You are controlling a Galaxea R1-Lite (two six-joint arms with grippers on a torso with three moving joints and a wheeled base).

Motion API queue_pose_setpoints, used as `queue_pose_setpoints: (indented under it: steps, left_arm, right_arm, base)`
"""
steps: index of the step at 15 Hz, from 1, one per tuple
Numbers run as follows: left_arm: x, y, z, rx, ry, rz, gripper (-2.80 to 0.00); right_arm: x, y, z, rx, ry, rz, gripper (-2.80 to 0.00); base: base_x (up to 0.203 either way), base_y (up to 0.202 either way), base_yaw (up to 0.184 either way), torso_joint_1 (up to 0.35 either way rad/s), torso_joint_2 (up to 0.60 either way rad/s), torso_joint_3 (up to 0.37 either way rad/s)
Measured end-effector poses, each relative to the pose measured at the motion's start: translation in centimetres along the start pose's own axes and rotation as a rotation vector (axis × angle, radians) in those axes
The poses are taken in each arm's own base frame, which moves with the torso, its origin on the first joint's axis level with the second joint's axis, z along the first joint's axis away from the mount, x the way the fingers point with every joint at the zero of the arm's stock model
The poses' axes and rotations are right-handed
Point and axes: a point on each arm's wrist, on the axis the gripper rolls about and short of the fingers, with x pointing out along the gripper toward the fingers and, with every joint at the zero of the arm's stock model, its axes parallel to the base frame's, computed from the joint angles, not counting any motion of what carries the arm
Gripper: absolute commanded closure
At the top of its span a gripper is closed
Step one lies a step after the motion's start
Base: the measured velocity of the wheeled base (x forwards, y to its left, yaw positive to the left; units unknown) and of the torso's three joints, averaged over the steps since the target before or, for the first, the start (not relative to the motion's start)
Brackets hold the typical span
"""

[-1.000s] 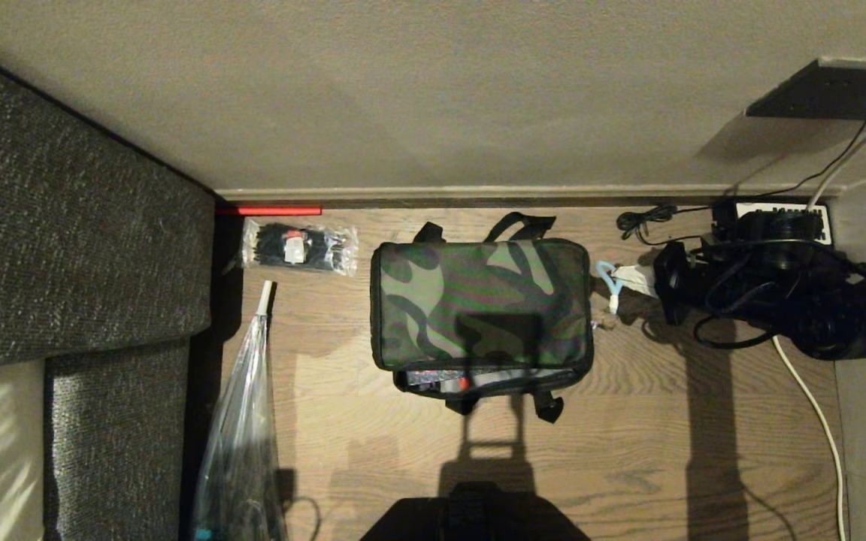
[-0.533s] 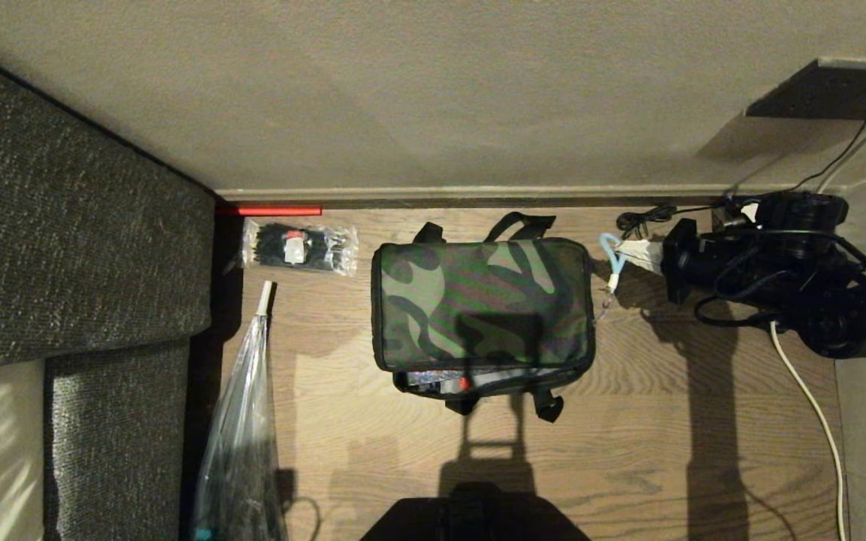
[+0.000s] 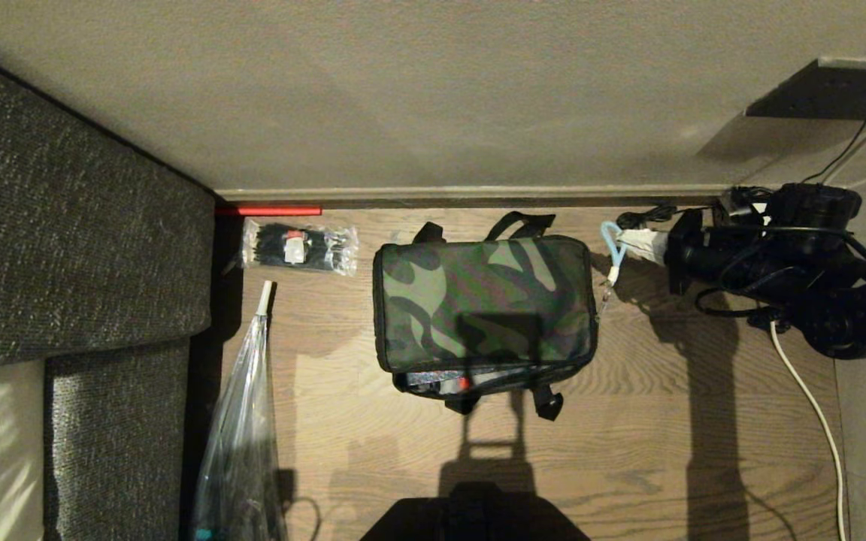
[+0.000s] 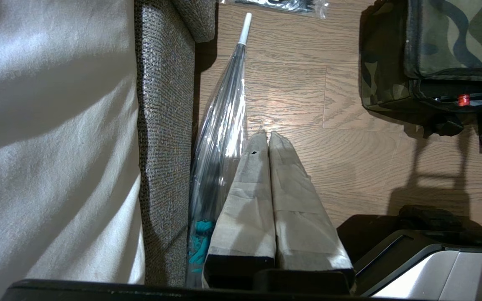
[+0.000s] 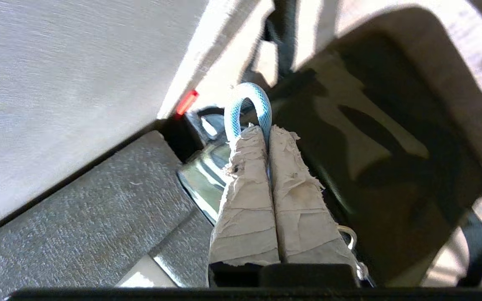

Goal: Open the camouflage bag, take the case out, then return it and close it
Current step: Open the top of the storage box

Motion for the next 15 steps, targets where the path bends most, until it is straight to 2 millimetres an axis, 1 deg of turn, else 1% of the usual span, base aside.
queue_pose_setpoints:
  steps: [4,8,15]
  left_arm:
    - [0.0,0.0,0.0,0.0,0.0,0.0,0.0]
    - [0.0,0.0,0.0,0.0,0.0,0.0,0.0]
    - [0.0,0.0,0.0,0.0,0.0,0.0,0.0]
  right_arm:
    - [0.3,0.6,0.4,-0.045,-0.018,0.064,0.0]
    - [0.7,0.6,0.6,-0.073,-0.023,0.101,0.0]
    - [2.5,1.1,0.8,-0.13,-0.035,0.172,0.0]
  base:
    - [0.0,0.0,0.0,0.0,0.0,0.0]
    - [0.0,0.0,0.0,0.0,0.0,0.0]
    - [0.0,0.0,0.0,0.0,0.0,0.0]
